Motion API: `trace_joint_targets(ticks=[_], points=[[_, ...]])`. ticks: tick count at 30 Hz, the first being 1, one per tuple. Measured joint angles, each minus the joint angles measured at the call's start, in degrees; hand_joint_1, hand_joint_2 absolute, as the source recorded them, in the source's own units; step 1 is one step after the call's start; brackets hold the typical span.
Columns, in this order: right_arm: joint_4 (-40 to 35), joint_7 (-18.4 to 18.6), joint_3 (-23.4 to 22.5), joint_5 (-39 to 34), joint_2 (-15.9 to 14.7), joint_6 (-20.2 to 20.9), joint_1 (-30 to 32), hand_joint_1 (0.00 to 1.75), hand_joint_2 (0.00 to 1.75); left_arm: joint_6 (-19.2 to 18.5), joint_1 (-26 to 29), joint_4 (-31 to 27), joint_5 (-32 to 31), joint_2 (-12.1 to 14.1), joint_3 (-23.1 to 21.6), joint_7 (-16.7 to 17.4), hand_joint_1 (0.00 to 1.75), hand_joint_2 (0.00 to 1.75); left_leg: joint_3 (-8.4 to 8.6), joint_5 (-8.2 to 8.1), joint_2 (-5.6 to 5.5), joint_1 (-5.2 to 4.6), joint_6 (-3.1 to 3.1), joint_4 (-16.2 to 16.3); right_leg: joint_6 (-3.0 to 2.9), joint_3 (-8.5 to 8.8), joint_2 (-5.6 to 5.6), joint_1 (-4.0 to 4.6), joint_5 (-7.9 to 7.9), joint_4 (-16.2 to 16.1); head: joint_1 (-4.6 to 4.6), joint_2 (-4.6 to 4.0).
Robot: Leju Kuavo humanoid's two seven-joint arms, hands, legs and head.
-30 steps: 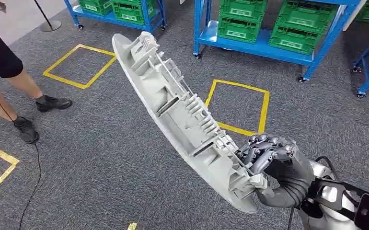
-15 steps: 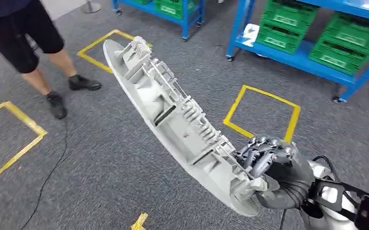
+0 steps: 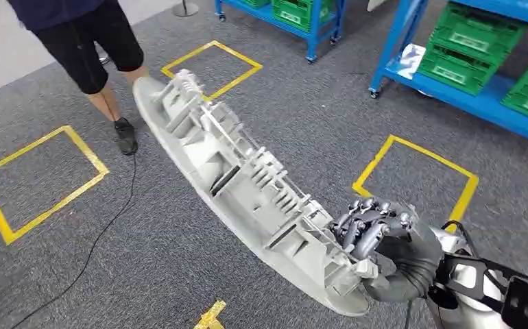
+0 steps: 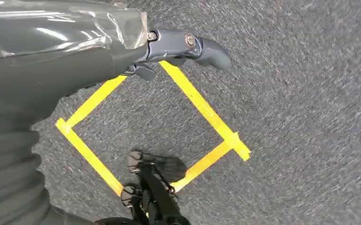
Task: Take the parts from the cabinet and place them on the table.
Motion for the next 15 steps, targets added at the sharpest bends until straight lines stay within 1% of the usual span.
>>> trace_joint_targets(ticks=[1, 2, 3, 4, 5, 6, 7, 8, 9, 10, 11, 12, 13, 14, 15], points=[[0.0, -0.2, 0.0, 0.0, 0.0, 0.0, 0.1, 1.75, 1.75, -0.3, 0.0, 0.0, -0.3, 0.0, 0.0, 0.0, 0.00, 1.75, -2.13, -1.43, 0.31, 0.19, -0.16, 4.1, -0.07, -0.02, -0.74, 0.06, -0.06, 0.0, -0.04, 0.00], [0.0, -0.4, 0.0, 0.2, 0.0, 0.0, 0.2, 1.75, 1.75, -0.5, 0.1, 0.0, -0.7, -0.1, 0.0, -0.1, 0.00, 1.75, -3.05, -1.48, 0.46, 0.33, -0.23, 5.8, -0.13, -0.01, -1.45, 0.12, -0.12, 0.0, -0.04, 0.00], [0.0, -0.7, 0.0, 0.3, 0.0, 0.0, 0.3, 1.75, 1.75, -0.5, 0.1, 0.0, -1.3, -0.1, 0.0, -0.1, 0.00, 1.75, -2.38, -0.17, 0.54, 0.44, -0.20, 4.3, -0.17, 0.02, -2.18, 0.16, -0.19, 0.0, -0.04, 0.00], [0.0, -0.9, 0.0, 0.5, 0.0, 0.0, 0.3, 1.75, 1.75, -0.7, 0.0, 0.0, -1.5, -0.1, 0.1, -0.1, 0.00, 1.75, -0.50, 1.78, 0.70, 0.45, -0.09, 0.6, -0.17, 0.06, -2.77, 0.20, -0.21, 0.0, -0.04, 0.00], [0.0, -1.0, -0.2, 0.6, 0.1, 0.0, 0.3, 1.75, 1.75, -1.0, 0.0, 0.0, -1.6, -0.1, 0.2, 0.0, 0.00, 1.75, 2.34, 3.98, 1.30, 0.40, 0.18, -4.6, -0.03, 0.15, -3.34, 0.26, -0.33, 0.0, -0.04, 0.00], [0.0, -1.0, -0.3, 0.7, 0.1, 0.0, 0.4, 1.75, 1.75, -1.4, -0.2, -0.2, -1.8, 0.0, 0.4, 0.2, 0.00, 1.75, 5.49, 5.67, 3.58, -0.01, 0.73, -9.7, -0.01, 0.32, -3.82, 0.31, -0.37, 0.0, -0.07, 0.00], [0.0, -1.0, -0.5, 0.8, 0.1, 0.0, 0.8, 1.75, 1.75, -1.7, -0.6, -0.4, -2.2, 0.1, 0.5, 0.4, 0.00, 1.75, 6.79, 5.13, 6.09, -0.63, 1.09, -12.1, 0.33, 0.51, -4.39, 0.64, -0.60, 0.0, 0.02, 0.00], [-0.1, -1.1, -0.6, 0.9, 0.1, 0.0, 1.0, 1.75, 1.75, -1.9, -0.8, -0.5, -2.4, 0.1, 0.6, 0.4, 0.00, 1.75, 6.59, 5.38, 5.45, -0.81, 1.29, -12.4, 0.47, 0.53, -5.01, 0.69, -0.66, 0.0, 0.13, 0.00], [-0.1, -1.0, -0.7, 1.2, 0.2, -0.1, 1.3, 1.75, 1.75, -2.0, -1.0, -0.7, -2.8, 0.1, 0.8, 0.4, 0.00, 1.75, 6.47, 5.26, 4.82, -0.90, 1.54, -12.3, 0.74, 0.59, -5.56, 0.56, -0.75, -0.1, -0.05, 0.00], [-0.1, -1.0, -0.6, 1.5, 0.4, 0.0, 1.7, 1.75, 1.75, -2.1, -1.0, -0.7, -3.1, 0.2, 1.1, 0.4, 0.00, 1.75, 6.39, 5.29, 4.11, -1.04, 1.78, -12.3, 1.01, 0.79, -6.28, 0.43, -0.78, -0.3, 0.00, 0.00], [-0.1, -1.0, -0.7, 1.5, 0.5, 0.0, 1.8, 1.75, 1.75, -2.2, -0.9, -0.8, -3.4, 0.2, 1.6, 0.5, 0.00, 1.75, 6.51, 5.57, 3.41, -1.04, 2.16, -12.9, 1.34, 1.09, -6.87, 0.59, -0.82, -0.5, -0.02, 0.00], [-0.1, -1.0, -0.7, 1.6, 0.5, -0.1, 2.0, 1.75, 1.75, -2.2, -0.8, -0.8, -3.4, 0.2, 1.9, 0.5, 0.00, 1.75, 7.81, 6.42, 2.59, -0.10, 2.43, -14.0, 1.58, 0.73, -5.75, 0.40, -1.23, -0.1, -0.04, 0.02], [-0.1, -1.0, -0.8, 1.6, 0.5, 0.0, 2.4, 1.75, 1.75, -2.1, -0.9, -0.8, -3.4, 0.1, 1.9, 0.5, 0.00, 1.75, 8.08, 6.63, 1.89, -0.21, 2.68, -14.3, 1.37, 0.18, -2.31, 0.34, -2.32, 1.9, 0.18, 0.00], [-0.1, -1.1, -0.9, 1.5, 0.5, 0.0, 2.7, 1.75, 1.75, -1.9, -1.2, -0.8, -3.4, 0.2, 1.9, 0.5, 0.00, 1.75, 7.98, 6.77, 1.12, -0.21, 2.89, -14.3, 0.97, -1.60, -0.51, 0.30, -4.23, 5.9, 0.29, 0.00], [0.0, -1.1, -0.9, 1.6, 0.4, 0.1, 3.1, 1.75, 1.75, -1.7, -1.4, -0.7, -3.4, 0.1, 1.9, 0.6, 0.00, 1.75, 7.96, 6.77, 0.23, -0.26, 2.89, -14.3, 0.72, -3.76, 0.30, 0.28, -5.96, 10.5, 0.48, 0.00]])
